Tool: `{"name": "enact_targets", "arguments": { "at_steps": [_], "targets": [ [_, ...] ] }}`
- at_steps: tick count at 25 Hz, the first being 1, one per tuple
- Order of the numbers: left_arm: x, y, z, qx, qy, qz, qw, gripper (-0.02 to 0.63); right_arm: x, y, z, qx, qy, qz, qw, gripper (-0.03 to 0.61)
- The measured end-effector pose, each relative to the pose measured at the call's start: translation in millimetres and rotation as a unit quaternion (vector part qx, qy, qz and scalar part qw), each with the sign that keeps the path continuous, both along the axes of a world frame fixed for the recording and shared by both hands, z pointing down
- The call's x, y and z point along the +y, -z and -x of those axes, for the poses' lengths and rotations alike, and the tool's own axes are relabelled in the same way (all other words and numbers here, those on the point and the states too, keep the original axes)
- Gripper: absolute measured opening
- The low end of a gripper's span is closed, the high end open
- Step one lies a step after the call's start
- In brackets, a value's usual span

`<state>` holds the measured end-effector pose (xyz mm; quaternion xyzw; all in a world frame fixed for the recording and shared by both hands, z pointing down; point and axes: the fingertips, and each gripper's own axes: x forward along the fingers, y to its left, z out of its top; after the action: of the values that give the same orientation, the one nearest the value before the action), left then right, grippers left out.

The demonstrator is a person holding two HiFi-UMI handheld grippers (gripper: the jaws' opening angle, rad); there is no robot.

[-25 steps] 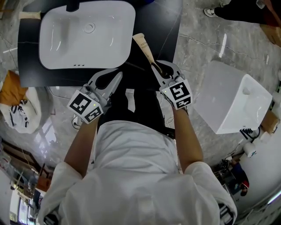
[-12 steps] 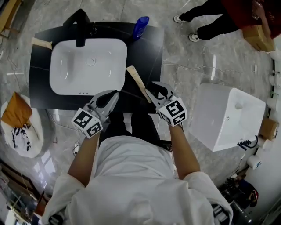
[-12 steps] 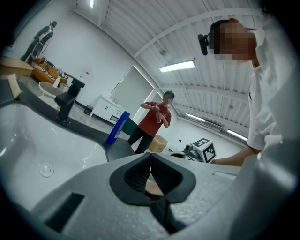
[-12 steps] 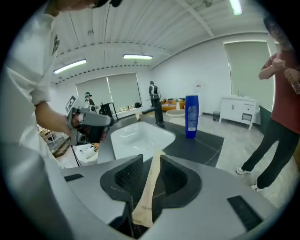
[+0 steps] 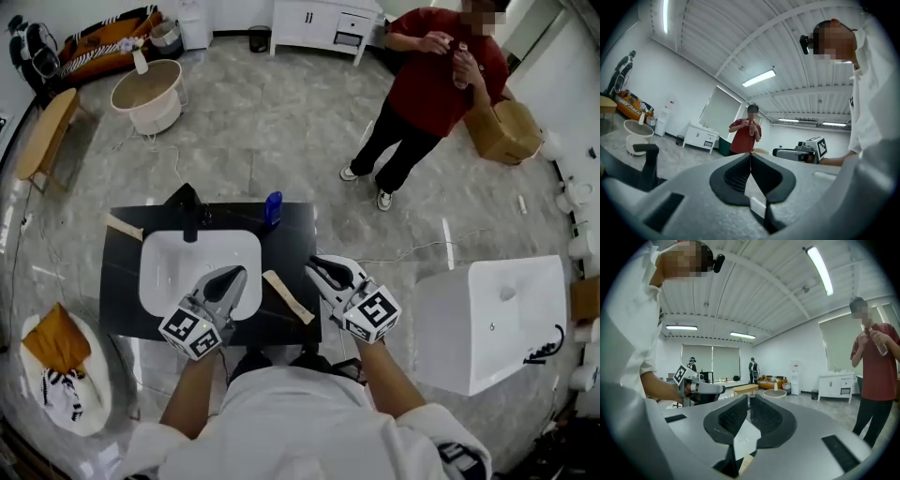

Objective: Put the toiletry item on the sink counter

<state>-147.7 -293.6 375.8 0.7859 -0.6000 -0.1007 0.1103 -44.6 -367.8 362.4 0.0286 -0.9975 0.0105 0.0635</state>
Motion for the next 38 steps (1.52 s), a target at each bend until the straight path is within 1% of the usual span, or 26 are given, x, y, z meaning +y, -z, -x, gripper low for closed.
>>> {"name": "enact_targets", "arguments": {
  "at_steps": [4, 6, 8, 11, 14, 16, 18, 21, 25, 29, 32, 38],
  "targets": [
    [-1.1, 48.0, -1.6, -0.013, 0.017, -0.011, 0.9997, 0.017, -5.3, 63.9, -18.4, -0.056, -0.021, -0.009, 0.998, 0.040],
    [-4.9, 71.5, 1.5, -0.027, 0.024, -0.021, 0.9991, 0.017, -12.7, 92.2, -26.9, -0.080, -0.040, -0.021, 0.996, 0.034],
    [-7.6, 92.2, 1.9, -0.043, 0.031, -0.033, 0.9981, 0.017, -20.6, 113.5, -37.7, -0.095, -0.061, -0.031, 0.993, 0.029],
    [-8.7, 117.0, -2.6, -0.073, 0.044, -0.048, 0.9952, 0.017, -32.7, 131.0, -57.4, -0.101, -0.096, -0.046, 0.989, 0.026],
    [-9.3, 129.0, -5.8, -0.100, 0.058, -0.054, 0.9918, 0.017, -42.8, 134.0, -75.7, -0.095, -0.132, -0.058, 0.985, 0.025],
    [-11.1, 132.1, -5.4, -0.108, 0.064, -0.055, 0.9906, 0.017, -48.1, 133.8, -84.1, -0.092, -0.150, -0.062, 0.982, 0.025],
    [-12.4, 132.3, -3.5, -0.107, 0.070, -0.054, 0.9904, 0.017, -51.8, 133.0, -89.1, -0.091, -0.160, -0.062, 0.981, 0.025],
    [-12.2, 128.8, -3.7, -0.105, 0.070, -0.052, 0.9907, 0.017, -53.1, 130.7, -91.9, -0.088, -0.160, -0.061, 0.981, 0.025],
    [-10.6, 126.5, -8.3, -0.096, 0.054, -0.055, 0.9924, 0.017, -50.4, 134.4, -90.6, -0.093, -0.152, -0.066, 0.982, 0.025],
    [-11.1, 129.2, -11.2, -0.091, 0.048, -0.057, 0.9930, 0.017, -51.1, 136.4, -91.1, -0.094, -0.153, -0.066, 0.981, 0.025],
    [-12.1, 130.4, -16.9, -0.097, 0.042, -0.063, 0.9924, 0.017, -50.8, 131.7, -93.6, -0.090, -0.150, -0.060, 0.983, 0.025],
    [-12.2, 132.5, -20.7, -0.091, 0.030, -0.068, 0.9931, 0.017, -47.7, 131.8, -93.5, -0.090, -0.145, -0.059, 0.984, 0.023]
  ]
}}
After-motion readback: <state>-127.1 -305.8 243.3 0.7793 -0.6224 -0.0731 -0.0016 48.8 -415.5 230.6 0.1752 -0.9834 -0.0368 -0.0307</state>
